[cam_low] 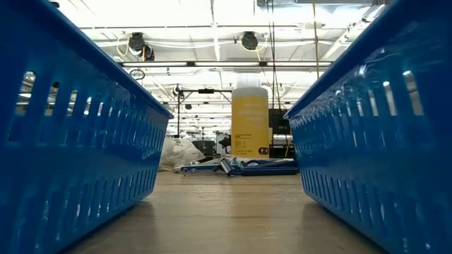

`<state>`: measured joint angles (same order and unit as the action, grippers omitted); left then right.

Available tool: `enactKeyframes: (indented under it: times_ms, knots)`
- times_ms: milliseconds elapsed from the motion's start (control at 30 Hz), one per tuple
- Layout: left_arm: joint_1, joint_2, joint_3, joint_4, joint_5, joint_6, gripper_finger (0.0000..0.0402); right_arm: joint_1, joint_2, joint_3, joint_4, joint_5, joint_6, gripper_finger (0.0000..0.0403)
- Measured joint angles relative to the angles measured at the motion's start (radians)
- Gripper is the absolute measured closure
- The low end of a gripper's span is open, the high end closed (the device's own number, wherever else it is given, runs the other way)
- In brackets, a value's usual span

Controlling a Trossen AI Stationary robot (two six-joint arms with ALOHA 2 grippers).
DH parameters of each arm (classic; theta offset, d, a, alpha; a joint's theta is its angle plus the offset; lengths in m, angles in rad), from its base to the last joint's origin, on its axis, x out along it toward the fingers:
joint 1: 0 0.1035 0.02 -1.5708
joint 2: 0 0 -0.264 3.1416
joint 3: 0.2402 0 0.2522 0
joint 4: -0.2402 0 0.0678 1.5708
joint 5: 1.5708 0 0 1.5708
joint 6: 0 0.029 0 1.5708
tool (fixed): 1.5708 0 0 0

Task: Pick & Place Travel size toiletries
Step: Put the blue toothbrush into the blue basket

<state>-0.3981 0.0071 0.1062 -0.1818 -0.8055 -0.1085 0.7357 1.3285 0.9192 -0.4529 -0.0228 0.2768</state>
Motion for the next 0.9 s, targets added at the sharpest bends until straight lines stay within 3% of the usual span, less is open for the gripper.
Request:
enactKeyframes:
  times_ms: [200, 433, 500, 600, 800, 900]
  knots:
    - [0.000, 0.000, 0.000, 0.000, 0.000, 0.000, 0.0162, -0.048, 0.000, 0.000, 0.094, 0.117, -0.168, 0.0270]
    - [0.000, 0.000, 0.000, 0.000, 0.000, 0.000, 0.0162, -0.137, 0.000, 0.000, 0.309, 0.439, -0.219, 0.0280]
    - [0.000, 0.000, 0.000, 0.000, 0.000, 0.000, 0.0163, -0.190, 0.000, 0.000, 0.317, 0.479, -0.219, 0.0281]
    - [0.000, 0.000, 0.000, 0.000, 0.000, 0.000, 0.0163, -0.303, 0.000, 0.000, 0.294, 0.456, -0.208, 0.0280]
    - [0.000, 0.000, 0.000, 0.000, 0.000, 0.000, 0.0162, -0.627, 0.000, 0.000, 0.287, 0.189, -0.194, 0.0259]
    - [0.000, 0.000, 0.000, 0.000, 0.000, 0.000, 0.0162, -0.799, 0.025, 0.000, 0.302, 0.152, -0.233, 0.0239]
